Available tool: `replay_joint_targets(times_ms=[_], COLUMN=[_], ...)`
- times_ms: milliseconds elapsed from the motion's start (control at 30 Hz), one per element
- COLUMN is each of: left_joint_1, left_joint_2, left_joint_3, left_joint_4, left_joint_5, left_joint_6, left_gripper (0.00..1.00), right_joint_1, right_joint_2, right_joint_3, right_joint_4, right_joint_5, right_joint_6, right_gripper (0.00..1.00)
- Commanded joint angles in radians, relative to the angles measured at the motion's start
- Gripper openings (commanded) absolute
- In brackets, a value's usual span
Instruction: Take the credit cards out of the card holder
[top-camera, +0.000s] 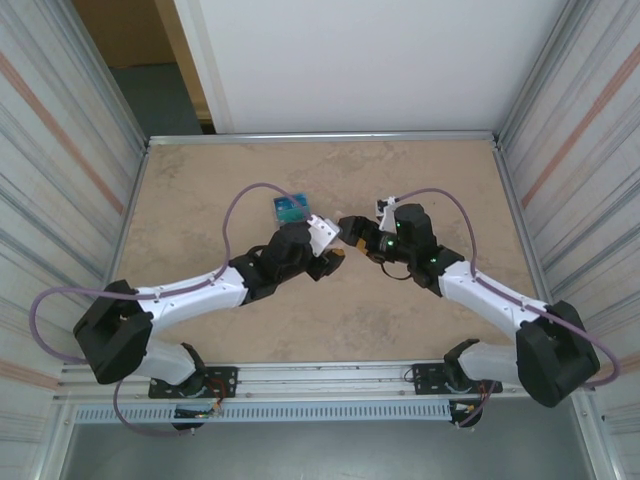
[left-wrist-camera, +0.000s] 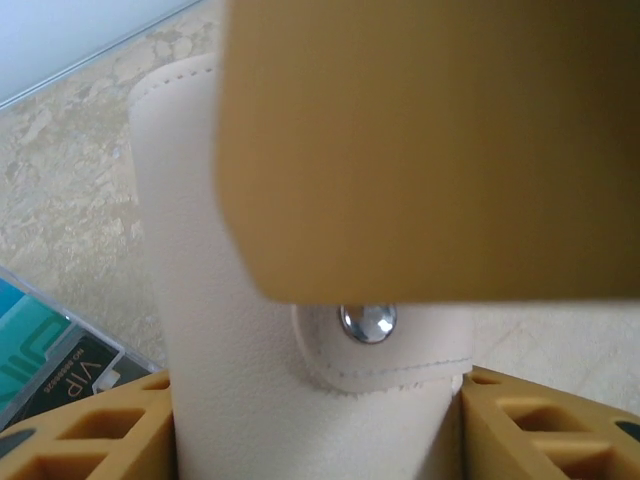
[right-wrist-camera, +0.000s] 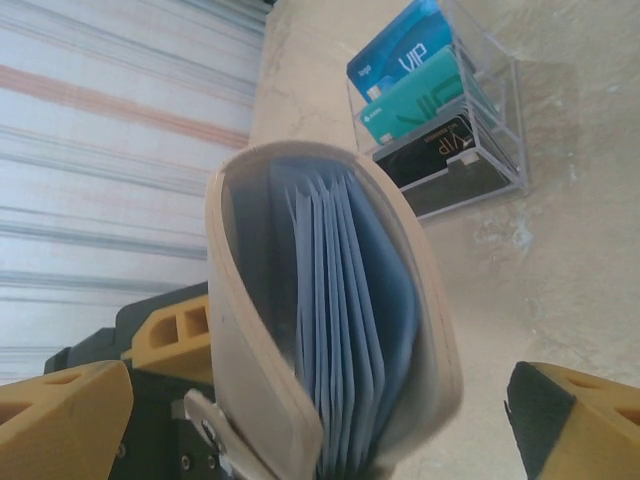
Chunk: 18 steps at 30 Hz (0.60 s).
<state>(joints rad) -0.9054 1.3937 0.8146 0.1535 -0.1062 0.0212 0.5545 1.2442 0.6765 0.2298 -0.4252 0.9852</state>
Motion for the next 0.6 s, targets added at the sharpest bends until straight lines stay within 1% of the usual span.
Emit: replay_joint_targets(times_ms=[0, 133, 233, 267, 333, 500, 567], left_joint_1=[-0.007, -0.007, -0.007, -0.006, -0.006, -0.007, -0.007], left_joint_2=[-0.052, -0.074, -0.087, -0.091, -0.1, -0.132, -0.143], left_joint_3=[-0.022, -0.043, -0.059, -0.066, -0.08, -0.102, -0.102], left_joint_4=[0.018, 0.024, 0.033, 0.037, 0.051, 0.077, 0.08], left_joint_5=[-0.016, -0.031, -0.035, -0.034, -0.032, -0.036, -0.041], left_joint_6=[-0.006, -0.008, -0.007, -0.007, -0.008, -0.018, -0.018], left_gripper=[0.58, 0.59, 0.59, 0.6, 0.61, 0.65, 0.71], right_joint_1=[0.01, 0.01, 0.008, 0.008, 0.008, 0.01, 0.01], right_joint_2=[0.038, 0.059, 0.067, 0.069, 0.073, 0.086, 0.088], right_joint_3=[0.033, 0.047, 0.055, 0.056, 0.055, 0.054, 0.056], right_joint_4=[0.102, 0.118, 0.121, 0.124, 0.129, 0.155, 0.157], right_joint_5=[-0.042, -0.034, -0.024, -0.02, -0.012, -0.02, -0.021], right_joint_6=[0.007, 0.01, 0.01, 0.012, 0.016, 0.027, 0.024], right_gripper=[0.9, 0.76, 0.56, 0.47, 0.35, 0.2, 0.14])
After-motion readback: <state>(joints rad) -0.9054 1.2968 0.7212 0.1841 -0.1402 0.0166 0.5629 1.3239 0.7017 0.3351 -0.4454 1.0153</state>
